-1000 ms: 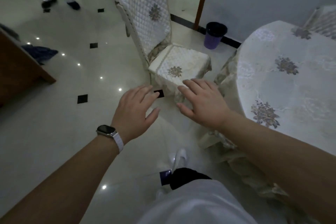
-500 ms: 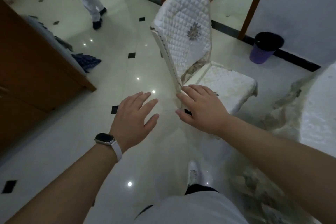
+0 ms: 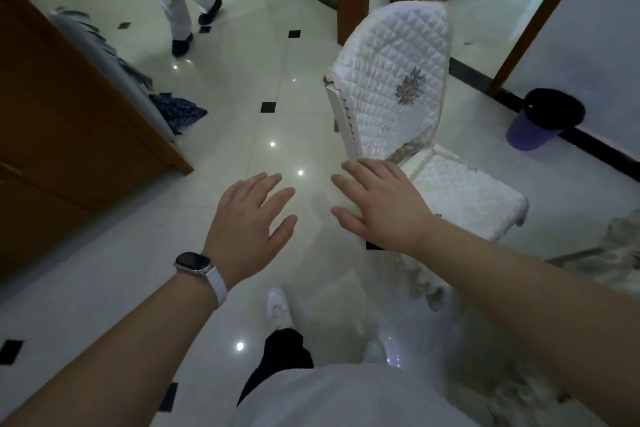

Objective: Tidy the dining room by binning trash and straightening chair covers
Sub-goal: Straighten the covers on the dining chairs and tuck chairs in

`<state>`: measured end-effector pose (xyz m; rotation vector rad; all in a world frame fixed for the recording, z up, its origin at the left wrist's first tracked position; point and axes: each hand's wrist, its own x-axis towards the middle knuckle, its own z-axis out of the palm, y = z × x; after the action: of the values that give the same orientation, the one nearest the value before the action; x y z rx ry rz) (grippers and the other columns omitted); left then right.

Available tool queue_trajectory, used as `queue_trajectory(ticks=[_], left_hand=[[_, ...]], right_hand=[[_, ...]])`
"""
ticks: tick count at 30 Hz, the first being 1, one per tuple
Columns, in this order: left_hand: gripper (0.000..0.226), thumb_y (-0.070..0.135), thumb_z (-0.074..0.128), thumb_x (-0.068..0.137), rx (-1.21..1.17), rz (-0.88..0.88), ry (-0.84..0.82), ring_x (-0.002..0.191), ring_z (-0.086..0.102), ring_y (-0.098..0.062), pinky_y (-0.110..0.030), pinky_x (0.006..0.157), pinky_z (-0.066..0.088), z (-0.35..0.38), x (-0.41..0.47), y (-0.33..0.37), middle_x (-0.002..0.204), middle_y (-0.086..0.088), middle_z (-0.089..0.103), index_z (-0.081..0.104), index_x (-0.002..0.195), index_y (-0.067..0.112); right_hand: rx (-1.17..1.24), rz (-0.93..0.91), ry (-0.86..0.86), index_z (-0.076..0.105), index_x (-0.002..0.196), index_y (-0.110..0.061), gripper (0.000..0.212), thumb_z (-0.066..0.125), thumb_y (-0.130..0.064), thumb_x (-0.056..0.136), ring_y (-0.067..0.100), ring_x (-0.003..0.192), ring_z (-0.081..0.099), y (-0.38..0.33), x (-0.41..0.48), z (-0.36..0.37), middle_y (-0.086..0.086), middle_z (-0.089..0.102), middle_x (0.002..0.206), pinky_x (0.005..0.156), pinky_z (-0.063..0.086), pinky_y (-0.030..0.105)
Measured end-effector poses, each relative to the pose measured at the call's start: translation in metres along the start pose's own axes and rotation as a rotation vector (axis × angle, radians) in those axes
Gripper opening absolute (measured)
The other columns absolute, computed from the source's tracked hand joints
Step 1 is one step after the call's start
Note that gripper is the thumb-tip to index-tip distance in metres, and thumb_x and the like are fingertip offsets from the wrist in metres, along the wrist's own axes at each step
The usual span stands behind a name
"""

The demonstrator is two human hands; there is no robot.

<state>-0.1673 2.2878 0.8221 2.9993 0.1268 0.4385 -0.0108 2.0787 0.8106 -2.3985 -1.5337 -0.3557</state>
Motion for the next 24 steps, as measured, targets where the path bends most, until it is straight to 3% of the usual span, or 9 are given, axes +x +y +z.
queue_trajectory(ticks=[9,15,24], left_hand=[[0.044,0.04,0.051,0.092,-0.086,-0.004,0.028,0.127,0.052,-0.033,-0.052,0.104,0.04,0.024,0.069,-0.16,0.135,-0.012,0.059,0.065,0.125,0.014],[0.043,0.04,0.051,0.093,-0.12,0.047,0.05,0.127,0.051,-0.033,-0.052,0.104,0.041,0.021,0.127,-0.258,0.135,-0.011,0.058,0.065,0.125,0.015],[0.044,0.039,0.05,0.093,-0.16,0.111,0.055,0.125,0.052,-0.034,-0.05,0.105,0.039,0.044,0.21,-0.32,0.135,-0.012,0.058,0.065,0.125,0.013]], right_hand=[[-0.097,0.039,-0.053,0.062,0.125,-0.013,0.051,0.047,-0.051,0.095,0.034,0.119,0.055,-0.009,0.157,0.057,0.013,0.06,0.131,0.099,0.04,0.044],[-0.14,0.108,0.007,0.064,0.123,-0.014,0.049,0.049,-0.05,0.094,0.033,0.118,0.055,-0.022,0.256,0.083,0.012,0.061,0.13,0.099,0.04,0.044],[-0.142,0.208,-0.054,0.063,0.123,-0.013,0.053,0.043,-0.052,0.094,0.035,0.118,0.055,0.018,0.331,0.114,0.013,0.061,0.13,0.099,0.042,0.047]])
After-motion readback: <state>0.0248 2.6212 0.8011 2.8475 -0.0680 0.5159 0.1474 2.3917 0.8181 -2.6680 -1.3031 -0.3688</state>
